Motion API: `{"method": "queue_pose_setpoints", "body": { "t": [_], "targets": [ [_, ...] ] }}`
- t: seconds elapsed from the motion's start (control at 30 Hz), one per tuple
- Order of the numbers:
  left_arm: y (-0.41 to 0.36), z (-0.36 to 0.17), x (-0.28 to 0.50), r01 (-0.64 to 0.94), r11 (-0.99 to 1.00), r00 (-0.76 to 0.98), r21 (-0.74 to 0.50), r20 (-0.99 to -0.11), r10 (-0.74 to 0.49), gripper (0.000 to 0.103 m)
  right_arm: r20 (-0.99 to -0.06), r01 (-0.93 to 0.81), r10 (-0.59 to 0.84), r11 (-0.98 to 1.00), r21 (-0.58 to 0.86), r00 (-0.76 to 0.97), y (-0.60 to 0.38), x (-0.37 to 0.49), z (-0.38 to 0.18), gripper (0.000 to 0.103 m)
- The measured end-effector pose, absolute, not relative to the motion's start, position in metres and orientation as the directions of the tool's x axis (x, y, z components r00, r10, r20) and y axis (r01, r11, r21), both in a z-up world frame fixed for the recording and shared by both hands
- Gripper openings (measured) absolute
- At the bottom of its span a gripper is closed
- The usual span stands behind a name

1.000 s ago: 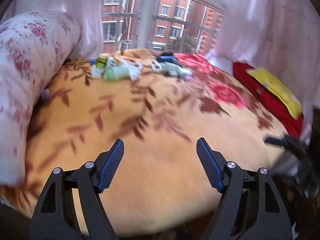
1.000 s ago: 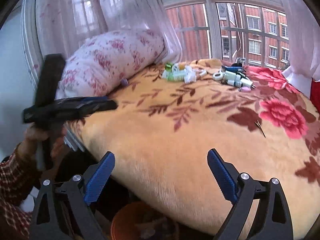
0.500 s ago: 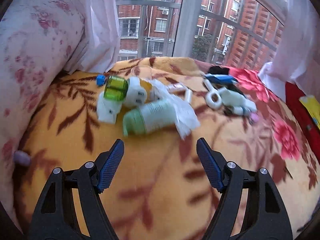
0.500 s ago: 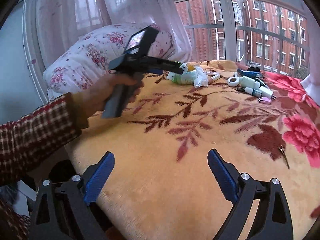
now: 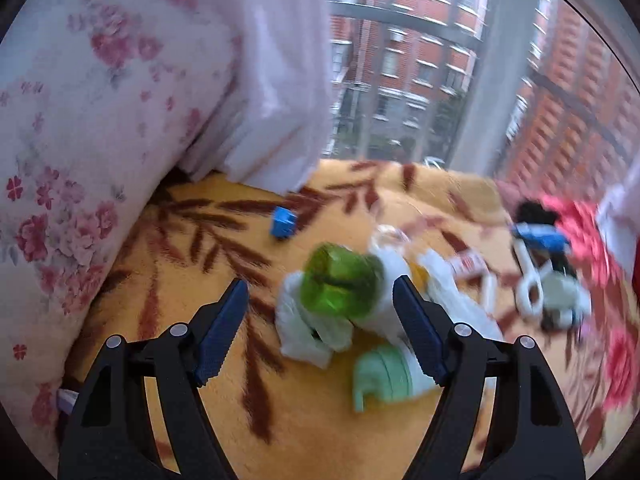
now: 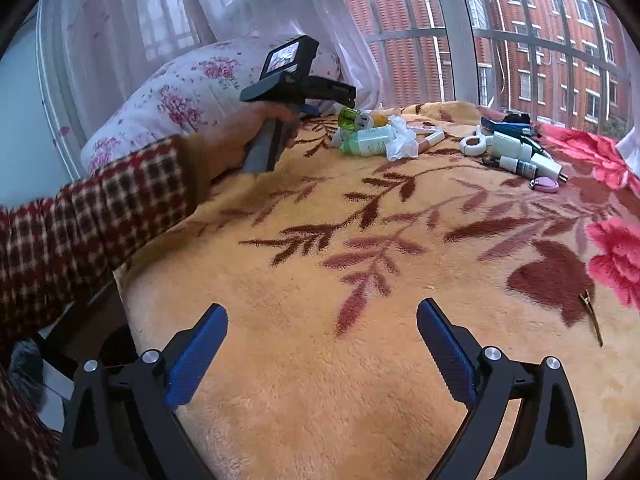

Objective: Collect trash
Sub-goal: 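Reach the left gripper to the green-and-white repellent refill and grasp it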

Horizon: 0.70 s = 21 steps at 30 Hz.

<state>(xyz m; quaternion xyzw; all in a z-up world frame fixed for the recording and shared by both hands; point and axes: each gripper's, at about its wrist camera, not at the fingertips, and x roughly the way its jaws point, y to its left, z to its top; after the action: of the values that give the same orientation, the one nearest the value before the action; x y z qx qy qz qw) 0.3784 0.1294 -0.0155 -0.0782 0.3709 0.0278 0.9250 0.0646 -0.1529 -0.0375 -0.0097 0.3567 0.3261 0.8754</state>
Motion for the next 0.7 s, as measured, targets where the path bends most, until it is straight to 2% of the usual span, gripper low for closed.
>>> {"method": "queue_pose_setpoints", "body": {
  "t": [0.1, 0.23, 0.37, 0.5, 0.6, 0.7],
  "targets": [
    [0.135, -0.02, 0.388, -0.135, 0.975, 0.705, -0.178, -0.708, -0.032, 0.073, -0.634, -0.59, 0.561, 0.783, 0.198, 0.532, -0.15, 0.063, -0.037, 0.095],
    [0.128, -0.033, 0.4, -0.145, 0.98, 0.677, -0.133, -0.736, 0.0, 0.074, -0.637, -0.593, 0.561, 0.781, 0.196, 0.529, -0.15, 0.064, -0.038, 0.095],
    [0.141, -0.036, 0.412, -0.194, 0.967, 0.69, -0.165, -0.723, 0.015, 0.075, -0.639, -0.585, 0.561, 0.784, 0.207, 0.526, -0.151, 0.065, -0.039, 0.095],
    [0.157, -0.04, 0.411, -0.225, 0.947, 0.691, -0.231, -0.723, -0.012, 0.064, -0.637, -0.585, 0.557, 0.786, 0.198, 0.533, -0.151, 0.064, -0.035, 0.095],
    [0.161, -0.037, 0.401, -0.236, 0.943, 0.701, -0.237, -0.713, -0.004, 0.063, -0.628, -0.587, 0.563, 0.785, 0.201, 0.537, -0.153, 0.063, -0.032, 0.096],
    [0.17, -0.037, 0.397, -0.283, 0.917, 0.702, -0.281, -0.712, -0.001, 0.066, -0.631, -0.582, 0.559, 0.788, 0.202, 0.538, -0.154, 0.064, -0.033, 0.096]
  ]
}}
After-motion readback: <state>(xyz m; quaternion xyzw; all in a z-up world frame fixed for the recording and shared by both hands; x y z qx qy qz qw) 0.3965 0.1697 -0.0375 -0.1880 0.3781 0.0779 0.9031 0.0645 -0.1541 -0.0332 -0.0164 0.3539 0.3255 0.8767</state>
